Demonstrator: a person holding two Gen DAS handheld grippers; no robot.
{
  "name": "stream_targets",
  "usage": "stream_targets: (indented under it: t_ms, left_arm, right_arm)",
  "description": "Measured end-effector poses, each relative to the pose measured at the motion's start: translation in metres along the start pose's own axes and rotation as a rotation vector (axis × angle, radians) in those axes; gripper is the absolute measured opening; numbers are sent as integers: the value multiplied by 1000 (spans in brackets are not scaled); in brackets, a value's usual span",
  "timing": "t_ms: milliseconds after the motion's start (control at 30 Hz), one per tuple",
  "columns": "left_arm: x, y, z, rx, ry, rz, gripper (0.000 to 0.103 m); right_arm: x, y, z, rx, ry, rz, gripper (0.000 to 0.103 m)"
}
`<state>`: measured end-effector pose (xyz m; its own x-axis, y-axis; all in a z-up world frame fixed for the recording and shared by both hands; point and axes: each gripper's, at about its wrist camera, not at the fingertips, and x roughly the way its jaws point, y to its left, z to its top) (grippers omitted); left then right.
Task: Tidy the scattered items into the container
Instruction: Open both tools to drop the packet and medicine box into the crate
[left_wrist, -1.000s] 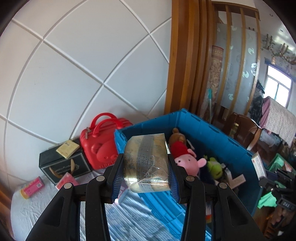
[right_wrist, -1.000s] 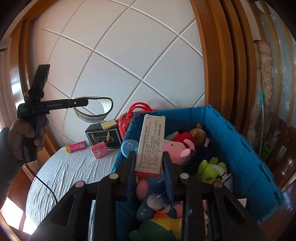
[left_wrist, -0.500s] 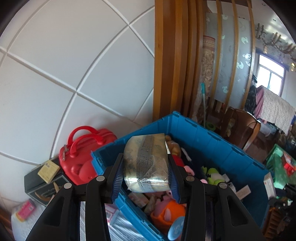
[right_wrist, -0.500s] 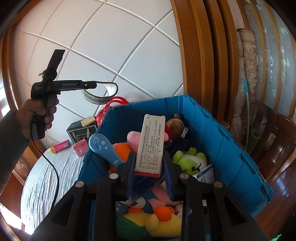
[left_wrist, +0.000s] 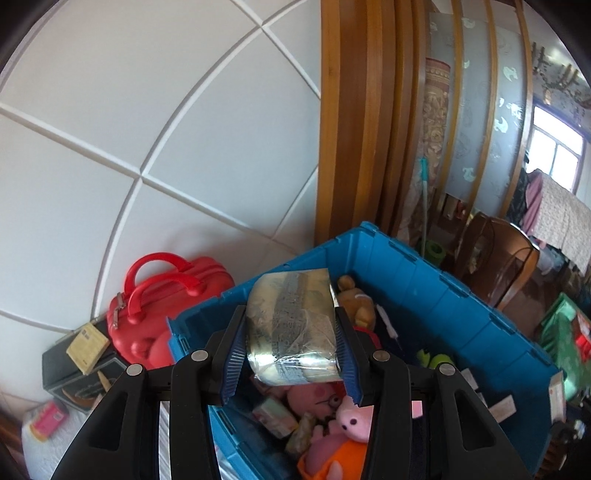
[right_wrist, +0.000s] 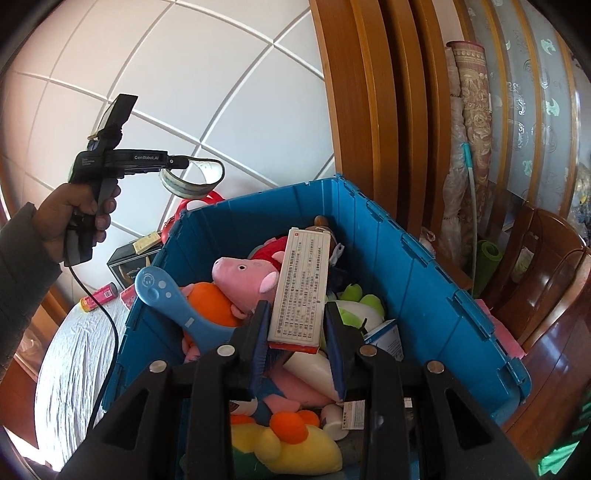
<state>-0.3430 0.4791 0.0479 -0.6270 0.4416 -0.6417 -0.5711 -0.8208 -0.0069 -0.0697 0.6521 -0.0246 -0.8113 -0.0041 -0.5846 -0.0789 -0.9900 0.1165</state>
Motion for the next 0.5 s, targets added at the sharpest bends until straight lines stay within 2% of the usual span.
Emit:
stream_targets:
  t_ms: [33,67,100,133,200,500]
  left_arm:
    - [1,1,0,-7,5,-5,77]
    - [-1,3,0,-11,-14,7,95]
    - [-4,5,-2,-19,-37,20,99]
    - [-6,8,-2,-32,-43,14,102]
    - [-8,13,-5,-57,-39,4,102]
    - [-31,20,-33,-15,-13,108,102]
  right_arm:
    - [2,0,0,-6,5,-13,45]
    - [1,0,0,-6,-5,-11,74]
    - [-1,-1,1,-2,-23,-6,94]
    - [-2,-1,1,-4,-35,1,97]
    - [-1,3,3,-20,-30,15,97]
    - [-4,23,4,-57,-33,96,97]
